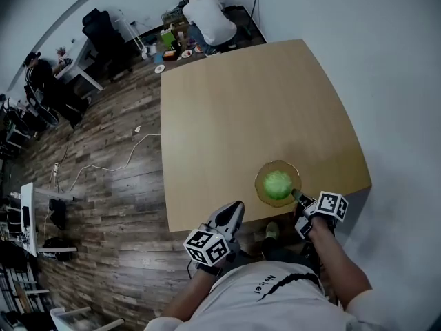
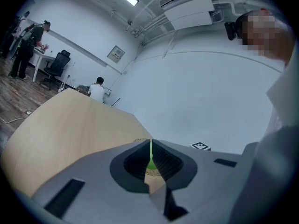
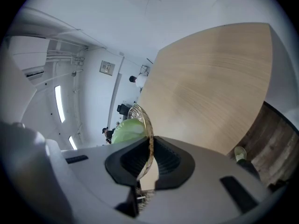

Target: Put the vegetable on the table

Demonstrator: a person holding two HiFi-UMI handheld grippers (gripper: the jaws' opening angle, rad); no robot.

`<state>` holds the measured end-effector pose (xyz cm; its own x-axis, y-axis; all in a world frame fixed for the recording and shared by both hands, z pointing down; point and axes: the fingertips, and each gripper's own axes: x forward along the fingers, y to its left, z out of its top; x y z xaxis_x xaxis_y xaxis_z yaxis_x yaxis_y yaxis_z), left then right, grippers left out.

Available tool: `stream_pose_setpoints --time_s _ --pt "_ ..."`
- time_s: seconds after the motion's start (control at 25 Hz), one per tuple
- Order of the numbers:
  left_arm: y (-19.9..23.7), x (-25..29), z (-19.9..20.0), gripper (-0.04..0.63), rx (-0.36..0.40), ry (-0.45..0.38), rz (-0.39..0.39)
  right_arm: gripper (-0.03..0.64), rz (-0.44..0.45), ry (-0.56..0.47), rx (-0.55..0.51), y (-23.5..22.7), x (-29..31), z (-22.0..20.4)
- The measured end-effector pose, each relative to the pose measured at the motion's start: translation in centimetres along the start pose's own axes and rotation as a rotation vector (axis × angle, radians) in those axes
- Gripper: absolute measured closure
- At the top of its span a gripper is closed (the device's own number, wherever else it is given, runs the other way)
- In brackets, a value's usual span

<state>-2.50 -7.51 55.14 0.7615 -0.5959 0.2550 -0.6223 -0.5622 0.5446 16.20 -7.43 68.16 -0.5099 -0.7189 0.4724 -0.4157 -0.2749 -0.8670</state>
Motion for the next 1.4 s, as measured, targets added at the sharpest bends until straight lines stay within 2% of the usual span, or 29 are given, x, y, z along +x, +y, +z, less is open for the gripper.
stream_pose_setpoints --time_s 0.24,0.56,0.76,1.0,1.16,1.32,1.4 --pt "1.3 5.3 2.6 0.571 -0.001 0.021 0.012 0.584 -0.013 -0.010 0.025 -1.6 3.7 5.7" --pt "5.9 9.2 2.9 0.571 -0.002 0.070 -0.038 0.581 -0.079 -0.059 0.078 -5.9 10.3 7.8" --pt "7.5 11.1 4.4 0.571 -0.004 0.104 -0.061 0.581 -0.120 -0.104 0.095 -7.4 12.7 11.1" --pt "10.3 12.8 4.3 0.571 -0.024 0.137 -0.063 0.577 -0.153 -0.146 0.106 -9.6 15.2 14.2" --pt "10.9 13.3 4.7 0.571 -0.041 0.143 -0.048 0.574 -0.152 -0.157 0.141 -9.8 15.7 15.3" --pt "8.8 14.5 5.4 0.571 -0.077 0.161 -0.059 0.574 -0.180 -0.153 0.191 -9.9 12.6 16.4" --pt "9.2 14.4 5.1 0.571 -0.084 0.157 -0.056 0.574 -0.172 -0.141 0.201 -10.9 12.8 16.0"
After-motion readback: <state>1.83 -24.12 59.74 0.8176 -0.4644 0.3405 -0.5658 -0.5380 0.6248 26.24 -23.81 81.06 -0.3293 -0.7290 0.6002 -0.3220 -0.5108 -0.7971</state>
